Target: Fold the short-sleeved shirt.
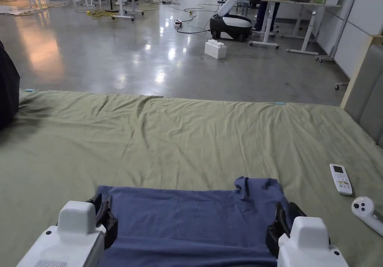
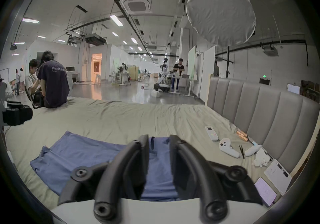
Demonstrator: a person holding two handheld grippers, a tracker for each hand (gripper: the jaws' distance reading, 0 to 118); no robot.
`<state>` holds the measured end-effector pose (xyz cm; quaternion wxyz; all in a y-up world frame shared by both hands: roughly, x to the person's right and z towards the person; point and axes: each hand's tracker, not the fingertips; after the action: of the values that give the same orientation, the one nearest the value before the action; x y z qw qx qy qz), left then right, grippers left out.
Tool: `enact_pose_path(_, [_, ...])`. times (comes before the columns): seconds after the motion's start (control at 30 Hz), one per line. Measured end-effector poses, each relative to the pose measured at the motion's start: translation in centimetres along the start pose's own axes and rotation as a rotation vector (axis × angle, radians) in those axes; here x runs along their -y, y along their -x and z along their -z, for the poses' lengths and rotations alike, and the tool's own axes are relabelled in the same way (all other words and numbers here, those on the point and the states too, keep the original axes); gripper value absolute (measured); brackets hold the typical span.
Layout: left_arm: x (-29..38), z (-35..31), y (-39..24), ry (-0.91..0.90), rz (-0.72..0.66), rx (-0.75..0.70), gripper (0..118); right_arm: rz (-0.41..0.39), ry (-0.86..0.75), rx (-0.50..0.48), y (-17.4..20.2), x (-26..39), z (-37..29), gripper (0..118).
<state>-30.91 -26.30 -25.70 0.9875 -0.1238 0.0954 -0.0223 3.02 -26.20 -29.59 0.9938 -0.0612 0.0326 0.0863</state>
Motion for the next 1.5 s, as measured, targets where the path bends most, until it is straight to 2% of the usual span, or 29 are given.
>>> enact_pose_path(0.1, [-0.4,-1.7,0.0,-0.026,-0.023,0.003,10,0.045,0.004,-0.010,0.0,0.0,-1.0,13])
enact_pose_path(0.17, [-0.5,-2.8,-0.2,-0.041,-0.011,-0.015,6,0.031,-0.019,0.001,0.3,-0.3,-1.7,4])
enact_pose_path(0.23, [-0.6,-3.4,-0.1,-0.042,-0.004,-0.008,2,0.011,-0.032,0.006,0.3,-0.5,-2.1,1])
enact_pose_path(0.37, [-0.1,-4.5,1.0,-0.020,-0.013,-0.018,2,0.035,-0.024,0.001,0.1,-0.6,-2.5,1])
enact_pose_path(0.4, [0.2,-4.6,1.5,0.002,-0.013,-0.025,2,0.013,-0.042,0.007,0.1,-0.7,-2.6,1])
enact_pose_path(0.43, [0.6,-4.6,2.1,0.053,-0.018,-0.020,2,0.036,-0.025,-0.002,0.0,-0.5,-2.6,1])
enact_pose_path(0.6, [3.6,-2.5,5.7,0.278,-0.077,-0.049,2,0.029,0.004,0.003,-0.3,0.1,-2.4,1])
enact_pose_path(0.73, [6.5,0.4,7.9,0.451,-0.042,-0.066,3,0.021,0.045,0.000,-0.5,1.1,-2.1,1])
enact_pose_path(0.77, [7.2,1.3,8.4,0.487,-0.055,-0.063,7,0.022,0.057,0.000,-0.6,1.4,-2.0,1])
enact_pose_path(0.9, [9.3,4.2,9.6,0.635,-0.119,-0.078,64,0.030,0.103,-0.003,-0.8,2.3,-1.9,1])
enact_pose_path(1.13, [13.3,7.9,9.2,0.874,-0.106,-0.039,65,0.025,0.178,0.016,-2.1,4.3,-2.2,1])
enact_pose_path(1.2, [12.7,7.1,8.4,0.805,-0.067,-0.055,65,0.030,0.203,0.028,-2.8,5.0,-2.3,1])
enact_pose_path(1.27, [12.4,7.0,7.8,0.805,-0.049,-0.049,61,0.035,0.237,0.043,-3.8,5.6,-2.5,1])
enact_pose_path(1.33, [12.7,6.7,7.7,0.798,-0.035,-0.019,37,0.038,0.292,0.065,-4.9,6.2,-2.3,1])
enact_pose_path(1.37, [12.6,6.6,7.6,0.789,-0.027,-0.017,21,0.047,0.311,0.073,-5.6,6.6,-2.2,1])
enact_pose_path(1.4, [12.5,6.6,7.5,0.784,-0.044,0.014,12,0.052,0.342,0.081,-6.2,6.9,-2.0,1])
enact_pose_path(1.43, [12.5,6.5,7.7,0.789,-0.042,0.003,12,0.043,0.403,0.085,-6.9,7.3,-1.5,1])
enact_pose_path(1.47, [12.5,6.3,7.8,0.784,-0.034,0.001,11,0.066,0.475,0.064,-7.4,7.8,-0.9,2])
enact_pose_path(1.5, [12.4,6.1,7.8,0.779,-0.034,0.002,11,0.050,0.486,0.082,-8.1,8.0,-0.6,8])
